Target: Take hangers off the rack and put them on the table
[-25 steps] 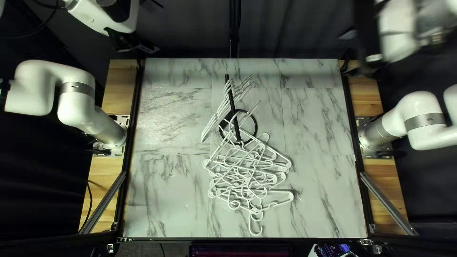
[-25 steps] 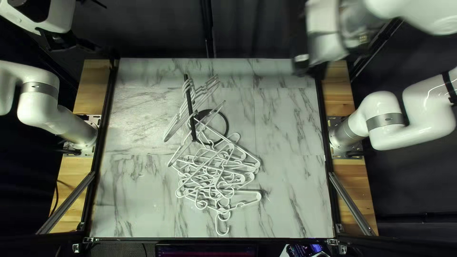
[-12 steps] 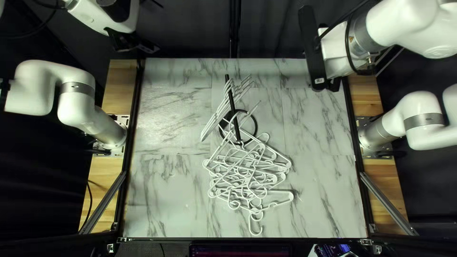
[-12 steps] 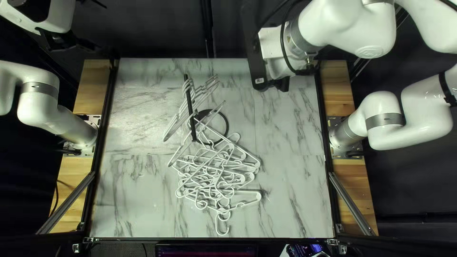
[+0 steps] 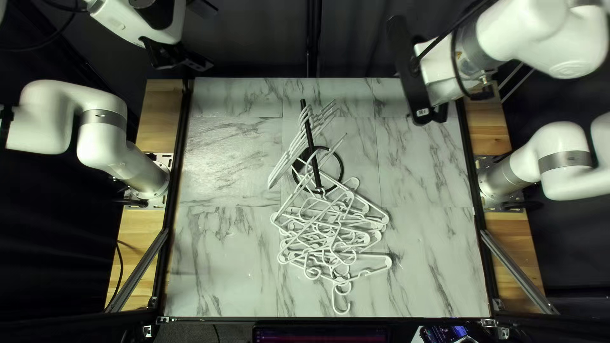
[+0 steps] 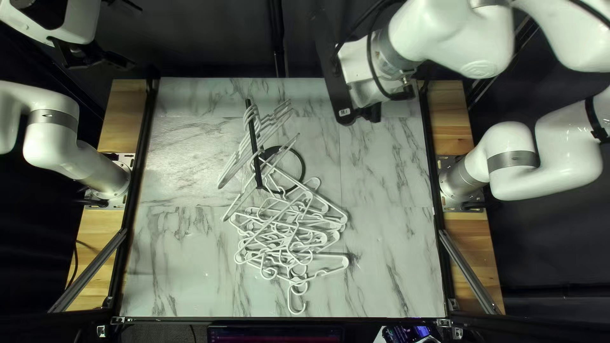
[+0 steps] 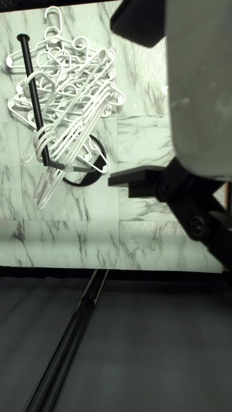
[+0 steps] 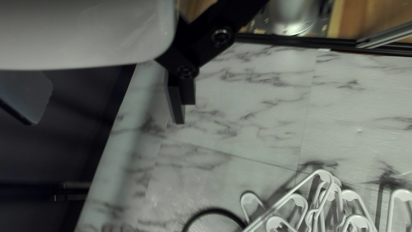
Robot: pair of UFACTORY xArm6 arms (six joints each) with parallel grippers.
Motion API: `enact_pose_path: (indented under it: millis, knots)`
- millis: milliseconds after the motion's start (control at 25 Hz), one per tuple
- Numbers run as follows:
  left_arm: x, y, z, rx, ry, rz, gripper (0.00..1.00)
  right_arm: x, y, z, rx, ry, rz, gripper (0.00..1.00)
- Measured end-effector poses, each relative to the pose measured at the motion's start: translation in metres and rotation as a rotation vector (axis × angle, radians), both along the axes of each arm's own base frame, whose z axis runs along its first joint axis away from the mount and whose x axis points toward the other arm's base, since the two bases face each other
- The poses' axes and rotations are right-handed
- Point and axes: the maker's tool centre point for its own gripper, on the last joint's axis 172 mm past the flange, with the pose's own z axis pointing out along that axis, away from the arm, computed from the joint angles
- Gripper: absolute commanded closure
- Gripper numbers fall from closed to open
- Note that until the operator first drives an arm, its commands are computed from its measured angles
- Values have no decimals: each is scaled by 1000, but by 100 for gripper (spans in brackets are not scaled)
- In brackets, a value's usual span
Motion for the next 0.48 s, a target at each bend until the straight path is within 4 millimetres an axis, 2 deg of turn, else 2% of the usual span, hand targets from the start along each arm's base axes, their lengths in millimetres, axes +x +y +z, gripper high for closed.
enact_pose_path:
  millis: [120, 280, 400, 480]
  knots:
    - [0, 0, 0, 0, 0, 0, 0, 14, 10, -15, 3, -17, 69, 0]
    - [0, 0, 0, 0, 0, 0, 0, 33, 38, -37, 21, -39, 184, 0]
    - [0, 0, 0, 0, 0, 0, 0, 39, 50, -50, 47, -47, 242, 0]
    - [0, 0, 0, 0, 0, 0, 0, 40, 52, -52, 51, -49, 250, 0]
